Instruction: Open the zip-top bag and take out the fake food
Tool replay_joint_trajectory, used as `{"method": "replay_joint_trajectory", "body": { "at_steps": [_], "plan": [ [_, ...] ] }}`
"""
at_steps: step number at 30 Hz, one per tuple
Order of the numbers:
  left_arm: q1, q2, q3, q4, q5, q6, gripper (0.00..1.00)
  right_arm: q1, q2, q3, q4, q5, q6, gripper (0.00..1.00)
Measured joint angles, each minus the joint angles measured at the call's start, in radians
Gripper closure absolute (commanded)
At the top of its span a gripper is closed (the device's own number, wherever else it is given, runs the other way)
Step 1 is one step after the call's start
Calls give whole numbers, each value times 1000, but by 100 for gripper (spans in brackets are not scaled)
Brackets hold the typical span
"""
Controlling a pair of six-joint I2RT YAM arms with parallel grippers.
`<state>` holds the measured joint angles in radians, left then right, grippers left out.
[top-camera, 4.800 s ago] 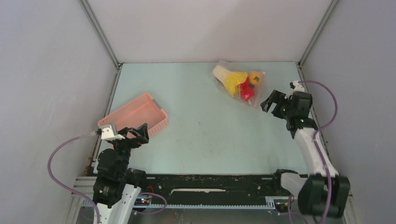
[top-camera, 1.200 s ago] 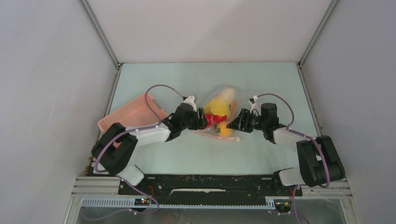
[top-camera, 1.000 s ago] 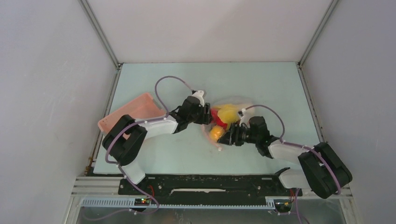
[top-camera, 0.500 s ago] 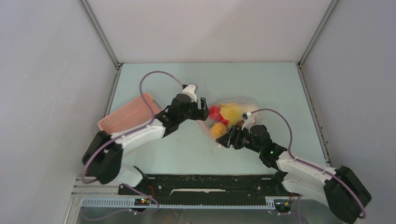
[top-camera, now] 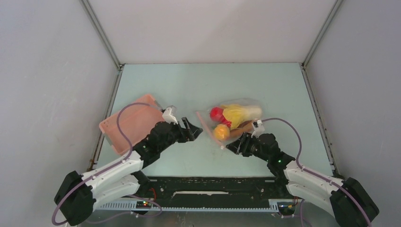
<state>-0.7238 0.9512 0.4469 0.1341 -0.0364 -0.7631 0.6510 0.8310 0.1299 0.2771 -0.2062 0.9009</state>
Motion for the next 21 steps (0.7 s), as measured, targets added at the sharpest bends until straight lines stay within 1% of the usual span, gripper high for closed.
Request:
{"method": "replay_joint_trajectory", "body": {
  "at_steps": [5, 10, 12, 15, 17, 19, 21],
  "plan": [
    [-38, -111, -107, 52, 12, -91, 14, 0, 92, -8, 106, -18, 21, 49],
    [-75, -122, -187, 100, 13, -159, 15, 2, 180, -11, 203, -35, 35, 59],
    [-90, -112, -202, 121, 12, -180, 15, 3, 208, -11, 237, -38, 42, 66],
    [-118, -84, -206, 159, 3, -206, 16, 8, 239, -12, 285, -43, 51, 85],
    [-137, -60, -206, 193, -4, -224, 16, 16, 249, -13, 309, -45, 62, 95],
    [-154, -32, -206, 225, -14, -241, 17, 27, 249, -14, 320, -42, 63, 100],
    [-176, -4, -207, 260, -26, -264, 18, 42, 249, -15, 333, -36, 68, 100]
  ]
}}
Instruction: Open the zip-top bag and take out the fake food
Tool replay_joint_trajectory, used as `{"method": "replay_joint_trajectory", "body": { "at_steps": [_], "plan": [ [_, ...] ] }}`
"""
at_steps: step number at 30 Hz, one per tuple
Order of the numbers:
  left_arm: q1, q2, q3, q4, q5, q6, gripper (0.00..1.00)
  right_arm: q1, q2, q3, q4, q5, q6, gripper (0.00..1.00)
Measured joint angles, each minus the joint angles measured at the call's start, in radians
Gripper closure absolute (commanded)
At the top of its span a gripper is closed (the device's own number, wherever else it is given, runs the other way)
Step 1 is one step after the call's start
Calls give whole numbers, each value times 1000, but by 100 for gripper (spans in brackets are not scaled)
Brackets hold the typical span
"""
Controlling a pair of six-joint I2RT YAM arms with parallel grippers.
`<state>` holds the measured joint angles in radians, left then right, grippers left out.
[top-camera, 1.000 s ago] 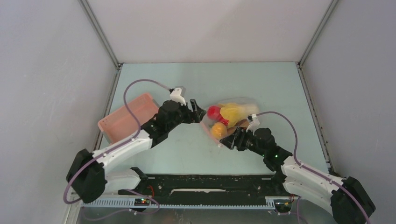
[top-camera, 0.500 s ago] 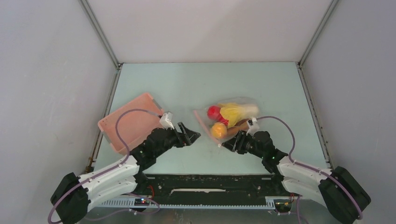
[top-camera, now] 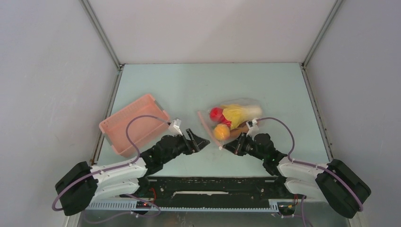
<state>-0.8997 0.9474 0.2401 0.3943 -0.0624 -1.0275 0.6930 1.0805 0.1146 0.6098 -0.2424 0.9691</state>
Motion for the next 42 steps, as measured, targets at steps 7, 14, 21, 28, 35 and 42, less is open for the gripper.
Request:
{"method": "replay_joint_trajectory", "body": {
  "at_steps": [7, 14, 21, 28, 35, 42],
  "plan": [
    [-101, 124, -42, 172, -66, -119, 27, 43, 0, -11, 33, 28, 27, 100],
    [-156, 322, -64, 412, -94, -243, 37, 56, 0, -36, 88, 45, 71, 100],
    [-179, 578, -74, 729, -96, -346, 40, 59, 0, -39, 119, 44, 93, 100],
    [-186, 739, -76, 949, -93, -415, 43, 61, -2, -49, 124, 44, 101, 100],
    [-188, 780, -64, 997, -93, -441, 47, 61, -14, -51, 123, 45, 105, 100],
    [-190, 808, -34, 1003, -93, -452, 58, 61, -30, -54, 110, 45, 105, 100]
  ]
}}
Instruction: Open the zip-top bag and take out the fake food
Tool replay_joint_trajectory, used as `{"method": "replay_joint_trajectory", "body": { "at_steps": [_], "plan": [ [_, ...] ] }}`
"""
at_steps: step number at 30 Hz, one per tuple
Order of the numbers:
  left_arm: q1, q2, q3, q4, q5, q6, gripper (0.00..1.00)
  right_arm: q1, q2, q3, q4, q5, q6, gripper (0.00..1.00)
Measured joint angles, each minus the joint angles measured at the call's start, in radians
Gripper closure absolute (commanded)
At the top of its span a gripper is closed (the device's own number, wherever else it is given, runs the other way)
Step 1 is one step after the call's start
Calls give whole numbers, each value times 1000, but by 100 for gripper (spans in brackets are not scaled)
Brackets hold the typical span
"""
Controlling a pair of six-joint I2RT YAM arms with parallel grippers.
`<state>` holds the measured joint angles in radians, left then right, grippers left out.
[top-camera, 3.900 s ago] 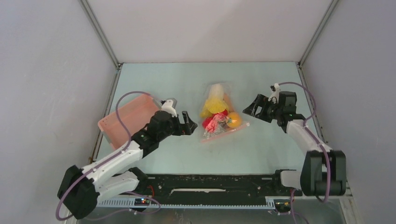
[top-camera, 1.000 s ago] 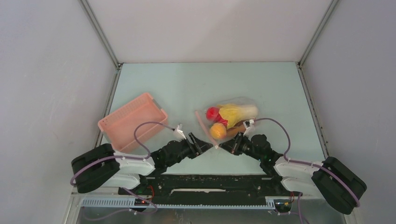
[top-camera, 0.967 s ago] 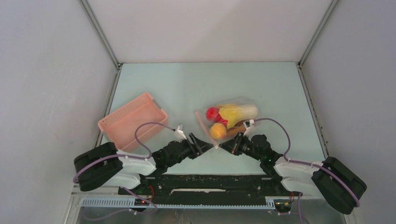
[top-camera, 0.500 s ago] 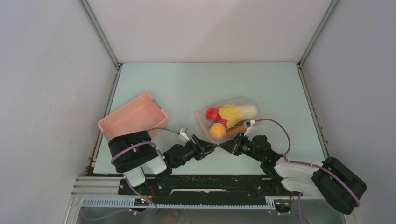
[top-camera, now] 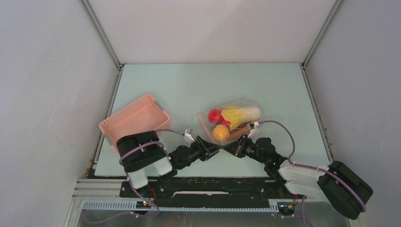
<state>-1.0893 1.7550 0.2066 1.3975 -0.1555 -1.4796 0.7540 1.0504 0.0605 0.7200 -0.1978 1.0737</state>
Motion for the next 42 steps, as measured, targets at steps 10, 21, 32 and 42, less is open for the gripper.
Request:
{"method": "replay_joint_trajectory", "body": {
  "at_steps": [10, 21, 32, 42],
  "plan": [
    [-2, 48, 13, 36, -8, -23, 81, 0, 0, -2, -13, 3, -1, 100],
    [-8, 71, 13, 77, -28, -32, 81, -3, -101, -10, -105, 3, -19, 100],
    [20, 91, 11, 78, -84, -32, 82, -45, -289, -30, -248, -49, -43, 100],
    [34, 91, 3, 87, -74, -32, 83, -61, -249, -33, -239, -89, -48, 68]
  ]
}}
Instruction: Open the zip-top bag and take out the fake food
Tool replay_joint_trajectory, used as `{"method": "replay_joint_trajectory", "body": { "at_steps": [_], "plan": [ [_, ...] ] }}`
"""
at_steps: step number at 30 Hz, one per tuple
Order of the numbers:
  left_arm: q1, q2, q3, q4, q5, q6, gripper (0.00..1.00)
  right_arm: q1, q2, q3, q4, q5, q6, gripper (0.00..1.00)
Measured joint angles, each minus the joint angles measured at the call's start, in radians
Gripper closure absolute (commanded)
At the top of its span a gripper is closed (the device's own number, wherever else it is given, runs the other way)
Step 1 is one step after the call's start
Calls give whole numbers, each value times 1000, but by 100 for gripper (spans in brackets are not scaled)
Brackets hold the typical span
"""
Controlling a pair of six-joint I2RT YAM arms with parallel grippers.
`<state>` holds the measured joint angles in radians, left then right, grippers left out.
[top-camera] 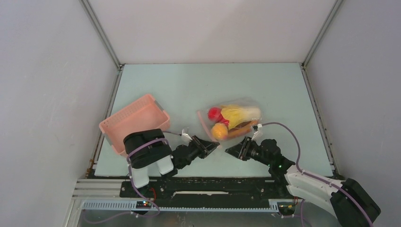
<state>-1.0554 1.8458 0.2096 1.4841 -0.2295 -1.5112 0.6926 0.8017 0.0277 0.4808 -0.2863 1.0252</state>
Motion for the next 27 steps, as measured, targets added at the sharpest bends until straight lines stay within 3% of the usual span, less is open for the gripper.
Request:
{"method": "replay_joint_trajectory", "body": {
  "at_steps": [4, 8, 16, 24, 27],
  "plan": [
    [-1, -3, 0, -1, 3, 0, 83, 5, 84, 0, 68, -11, 9, 59],
    [-2, -21, 0, -6, 6, 0, 83, 15, 177, 2, 136, -27, 14, 57],
    [-6, -45, 0, -26, 16, 1, 83, 23, 354, 44, 311, -73, 27, 59],
    [-7, -49, 0, -29, 15, 1, 83, 24, 403, 72, 390, -96, 40, 60],
    [-8, -55, 0, -29, 16, 1, 83, 23, 414, 79, 391, -96, 40, 67]
  ]
}}
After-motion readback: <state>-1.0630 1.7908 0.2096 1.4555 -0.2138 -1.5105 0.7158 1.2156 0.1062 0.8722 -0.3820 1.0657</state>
